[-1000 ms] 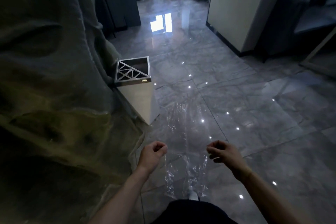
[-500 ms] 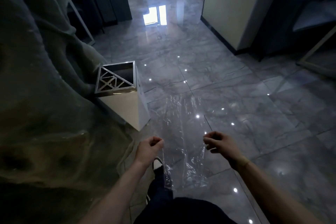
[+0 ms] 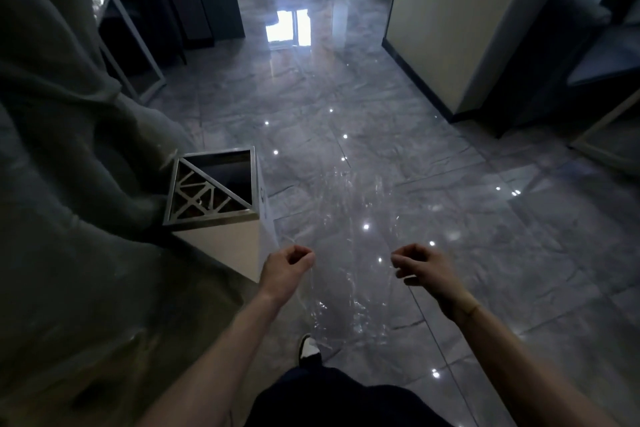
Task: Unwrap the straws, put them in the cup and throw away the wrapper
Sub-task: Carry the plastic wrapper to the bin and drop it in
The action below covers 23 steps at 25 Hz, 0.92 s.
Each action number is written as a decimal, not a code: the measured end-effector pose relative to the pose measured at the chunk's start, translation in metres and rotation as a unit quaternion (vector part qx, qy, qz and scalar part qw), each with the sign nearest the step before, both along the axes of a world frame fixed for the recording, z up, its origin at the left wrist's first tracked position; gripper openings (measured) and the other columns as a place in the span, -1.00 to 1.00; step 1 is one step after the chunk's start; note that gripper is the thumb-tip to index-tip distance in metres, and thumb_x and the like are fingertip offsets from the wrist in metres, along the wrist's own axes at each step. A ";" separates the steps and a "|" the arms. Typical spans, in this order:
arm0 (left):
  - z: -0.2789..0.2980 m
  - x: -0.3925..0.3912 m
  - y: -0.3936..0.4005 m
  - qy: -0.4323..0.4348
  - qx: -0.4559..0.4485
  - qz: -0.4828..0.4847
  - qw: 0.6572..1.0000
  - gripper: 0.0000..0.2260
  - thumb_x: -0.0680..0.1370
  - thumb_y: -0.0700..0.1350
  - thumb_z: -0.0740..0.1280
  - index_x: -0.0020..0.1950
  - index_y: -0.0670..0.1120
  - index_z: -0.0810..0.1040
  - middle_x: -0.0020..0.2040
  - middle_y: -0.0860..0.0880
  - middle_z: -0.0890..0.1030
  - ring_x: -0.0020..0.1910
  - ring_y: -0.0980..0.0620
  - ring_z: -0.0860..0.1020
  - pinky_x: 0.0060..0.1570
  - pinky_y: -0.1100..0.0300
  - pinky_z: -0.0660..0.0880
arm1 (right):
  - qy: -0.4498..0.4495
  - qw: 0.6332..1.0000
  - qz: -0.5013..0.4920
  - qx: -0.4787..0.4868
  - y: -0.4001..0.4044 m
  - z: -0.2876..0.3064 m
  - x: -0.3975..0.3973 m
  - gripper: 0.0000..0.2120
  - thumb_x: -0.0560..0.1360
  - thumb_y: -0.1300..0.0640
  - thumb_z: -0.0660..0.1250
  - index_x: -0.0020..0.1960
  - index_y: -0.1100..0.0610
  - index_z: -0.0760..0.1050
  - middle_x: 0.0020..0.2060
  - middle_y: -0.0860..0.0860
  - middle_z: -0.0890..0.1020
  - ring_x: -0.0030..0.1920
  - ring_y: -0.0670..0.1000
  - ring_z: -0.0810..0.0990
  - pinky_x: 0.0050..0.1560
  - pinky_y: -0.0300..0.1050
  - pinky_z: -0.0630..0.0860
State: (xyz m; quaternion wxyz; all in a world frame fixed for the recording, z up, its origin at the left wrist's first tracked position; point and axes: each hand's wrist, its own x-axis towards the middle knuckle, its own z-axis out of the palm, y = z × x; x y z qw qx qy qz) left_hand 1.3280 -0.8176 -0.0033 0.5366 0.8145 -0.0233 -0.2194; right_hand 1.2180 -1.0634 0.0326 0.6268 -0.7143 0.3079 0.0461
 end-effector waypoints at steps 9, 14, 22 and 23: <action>0.016 0.135 -0.020 -0.016 -0.002 -0.040 0.999 -0.98 0.52 -0.13 0.42 -0.07 -0.04 0.63 -0.12 -0.03 0.66 -0.14 0.07 0.60 -0.10 0.20 0.52 | 0.001 1.000 -0.011 -0.026 -0.021 0.001 0.116 -0.91 0.46 0.14 0.42 -0.05 0.13 0.61 -0.17 0.06 0.70 -0.21 -0.01 0.65 -0.19 -0.14 0.56; 0.012 0.180 -0.046 0.000 -0.004 -0.028 1.000 -0.95 0.53 -0.13 0.39 -0.02 -0.06 0.63 -0.12 -0.02 0.66 -0.16 0.08 0.60 -0.13 0.26 0.51 | 0.004 1.000 -0.010 -0.011 -0.049 -0.009 0.171 -0.91 0.46 0.14 0.42 -0.06 0.14 0.61 -0.17 0.08 0.70 -0.20 0.01 0.66 -0.15 -0.10 0.57; 0.007 0.270 -0.110 0.023 -0.018 0.069 0.997 -0.96 0.53 -0.13 0.39 -0.10 -0.01 0.62 -0.20 -0.01 0.65 -0.24 0.08 0.58 -0.23 0.26 0.49 | -0.004 0.998 0.063 0.025 -0.126 -0.010 0.309 -0.84 0.48 0.21 0.40 0.02 0.28 0.58 -0.22 0.09 0.67 -0.32 0.00 0.66 -0.23 -0.13 0.54; 0.008 0.279 -0.120 0.029 -0.017 0.085 0.996 -0.96 0.53 -0.13 0.39 -0.10 -0.01 0.62 -0.19 0.00 0.66 -0.24 0.09 0.58 -0.24 0.25 0.49 | -0.003 0.997 0.075 0.026 -0.136 -0.008 0.327 -0.84 0.48 0.22 0.39 0.02 0.29 0.58 -0.23 0.08 0.66 -0.34 -0.02 0.66 -0.27 -0.16 0.53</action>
